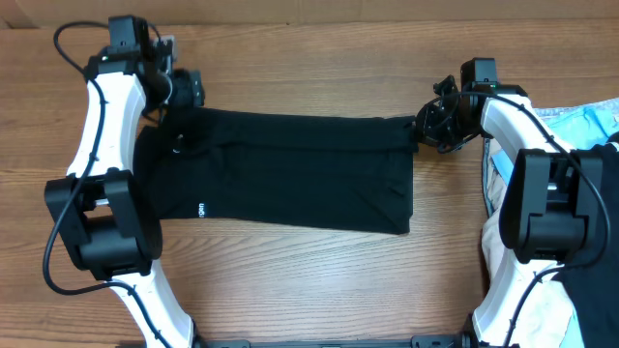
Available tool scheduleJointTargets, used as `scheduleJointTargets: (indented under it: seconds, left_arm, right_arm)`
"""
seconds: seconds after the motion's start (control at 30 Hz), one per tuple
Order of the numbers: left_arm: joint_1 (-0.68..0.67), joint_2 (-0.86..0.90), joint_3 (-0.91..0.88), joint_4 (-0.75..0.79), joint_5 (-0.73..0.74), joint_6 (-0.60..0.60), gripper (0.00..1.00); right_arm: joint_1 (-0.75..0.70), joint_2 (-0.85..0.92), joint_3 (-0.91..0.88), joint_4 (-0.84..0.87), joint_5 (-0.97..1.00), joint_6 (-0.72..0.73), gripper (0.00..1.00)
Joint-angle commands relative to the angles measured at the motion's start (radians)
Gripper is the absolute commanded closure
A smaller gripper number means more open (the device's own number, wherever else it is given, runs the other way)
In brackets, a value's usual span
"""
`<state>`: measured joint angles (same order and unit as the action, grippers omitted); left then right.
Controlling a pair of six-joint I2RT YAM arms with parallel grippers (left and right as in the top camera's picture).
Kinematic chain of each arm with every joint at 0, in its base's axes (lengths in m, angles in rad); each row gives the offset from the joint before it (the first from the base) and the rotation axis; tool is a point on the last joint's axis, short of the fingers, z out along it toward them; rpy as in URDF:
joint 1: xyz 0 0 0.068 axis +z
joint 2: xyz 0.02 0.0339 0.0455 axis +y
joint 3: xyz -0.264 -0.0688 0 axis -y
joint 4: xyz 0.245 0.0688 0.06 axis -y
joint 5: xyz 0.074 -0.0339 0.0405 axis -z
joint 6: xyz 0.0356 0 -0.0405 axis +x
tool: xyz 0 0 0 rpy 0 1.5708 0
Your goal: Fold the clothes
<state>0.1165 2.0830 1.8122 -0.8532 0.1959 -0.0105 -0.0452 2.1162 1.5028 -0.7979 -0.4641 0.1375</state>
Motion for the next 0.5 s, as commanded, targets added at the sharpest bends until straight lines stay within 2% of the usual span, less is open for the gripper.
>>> scheduleJointTargets:
  seconds: [0.0, 0.07, 0.13, 0.23, 0.4, 0.47]
  left_arm:
    - [-0.044, -0.008, 0.019, 0.021, 0.092, 0.088, 0.25]
    - [-0.071, 0.010, 0.009, 0.044, 0.084, 0.117, 0.30]
    - [-0.096, 0.045, 0.005, 0.067, 0.058, 0.131, 0.27]
    - [-0.118, 0.103, 0.005, 0.089, -0.029, 0.123, 0.29]
    - [-0.116, 0.161, 0.004, 0.080, -0.050, 0.085, 0.55]
    - [-0.109, 0.168, 0.004, 0.064, -0.054, 0.081, 0.55]
  right_arm:
    - [-0.003, -0.040, 0.024, 0.001, 0.007, -0.004, 0.90]
    - [-0.003, -0.040, 0.024, -0.002, 0.007, -0.004, 0.90]
    - [-0.003, -0.040, 0.024, -0.002, 0.007, -0.004, 0.90]
    - [-0.003, -0.040, 0.024, -0.005, 0.007, -0.004, 0.90]
    - [-0.003, -0.040, 0.024, -0.013, 0.007, -0.005, 0.90]
    - [-0.003, -0.040, 0.024, -0.012, 0.007, -0.005, 0.90]
